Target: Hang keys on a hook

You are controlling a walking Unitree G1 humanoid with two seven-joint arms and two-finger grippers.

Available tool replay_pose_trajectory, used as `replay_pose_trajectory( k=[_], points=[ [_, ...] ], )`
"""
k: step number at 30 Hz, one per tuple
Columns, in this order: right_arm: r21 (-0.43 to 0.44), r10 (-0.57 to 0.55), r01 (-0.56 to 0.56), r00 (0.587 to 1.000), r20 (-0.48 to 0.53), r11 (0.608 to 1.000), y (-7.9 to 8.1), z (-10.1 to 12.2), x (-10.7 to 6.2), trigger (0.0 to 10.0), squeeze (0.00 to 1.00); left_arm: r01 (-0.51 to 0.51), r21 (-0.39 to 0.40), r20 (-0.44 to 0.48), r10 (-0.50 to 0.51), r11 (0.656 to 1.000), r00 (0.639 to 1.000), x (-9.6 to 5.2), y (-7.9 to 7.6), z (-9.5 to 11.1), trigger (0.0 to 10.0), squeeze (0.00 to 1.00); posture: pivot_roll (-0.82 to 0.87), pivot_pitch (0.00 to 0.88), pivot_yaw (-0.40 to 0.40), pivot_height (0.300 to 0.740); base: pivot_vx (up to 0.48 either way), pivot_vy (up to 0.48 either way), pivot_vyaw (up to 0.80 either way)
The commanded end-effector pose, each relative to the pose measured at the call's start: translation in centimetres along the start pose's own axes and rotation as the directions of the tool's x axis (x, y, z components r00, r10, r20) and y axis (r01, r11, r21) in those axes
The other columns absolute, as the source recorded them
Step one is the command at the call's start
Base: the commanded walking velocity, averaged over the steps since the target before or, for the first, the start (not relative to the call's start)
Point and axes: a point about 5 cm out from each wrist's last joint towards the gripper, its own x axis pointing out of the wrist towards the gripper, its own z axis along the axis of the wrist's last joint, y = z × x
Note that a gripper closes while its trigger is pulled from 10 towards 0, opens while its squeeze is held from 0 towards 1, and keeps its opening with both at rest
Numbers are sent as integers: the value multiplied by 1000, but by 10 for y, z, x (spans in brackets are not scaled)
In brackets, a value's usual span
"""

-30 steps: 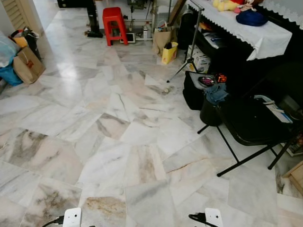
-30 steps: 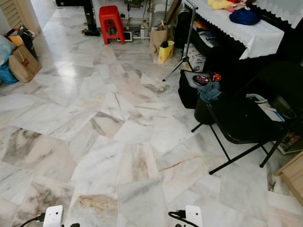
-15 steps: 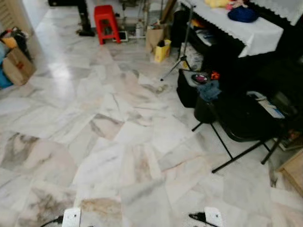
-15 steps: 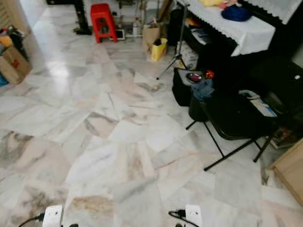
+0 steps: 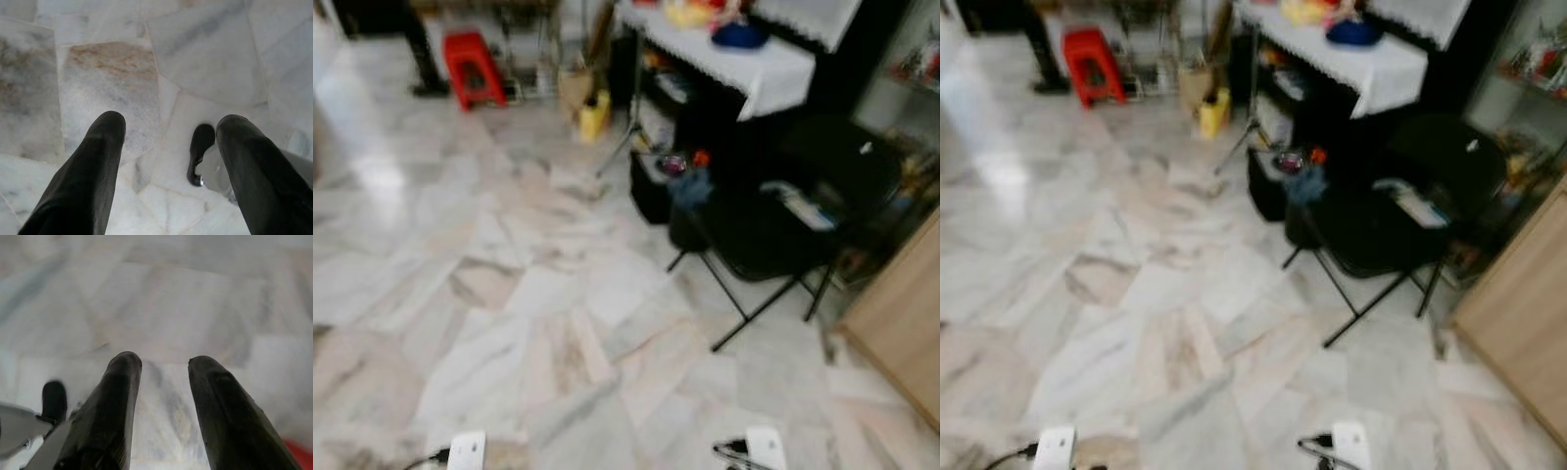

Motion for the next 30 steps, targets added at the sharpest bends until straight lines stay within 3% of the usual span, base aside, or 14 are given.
replay_pose_trajectory(
  k=[1, 6, 18, 23, 30],
  points=[
    [21, 0, 0, 1000, -6, 1000, -1, -5, -1, 10000, 0, 10, 25, -12, -10, 1000, 1000, 0, -2, -1, 10000, 0, 32, 0, -62, 740, 0, 0, -656],
    [16, 14, -14, 1000, 0, 1000, 1, -5, -1, 10000, 0, 10, 38, -7, -10, 999, 1000, 0, -2, 1, 10000, 0, 29, 0, -63, 740, 0, 0, -656],
    [150, -58, 57, 998, -1, 987, -2, -4, -1, 10000, 0, 2, 33, 4, -2, 999, 1000, 2, -5, 5, 10000, 0, 32, 0, -71, 740, 0, -130, -657],
    [147, -57, 56, 998, 8, 988, -2, 1, 0, 10000, 0, -2, 40, 2, 2, 999, 1000, 1, -5, 4, 10000, 0, 36, 3, -74, 740, 0, -480, -659],
    [153, -55, 52, 998, 14, 987, 2, 4, 1, 10000, 0, -4, 44, -4, 4, 999, 1000, 1, -3, 2, 10000, 0, 35, 7, -70, 740, 0, 0, -657]
  ],
)
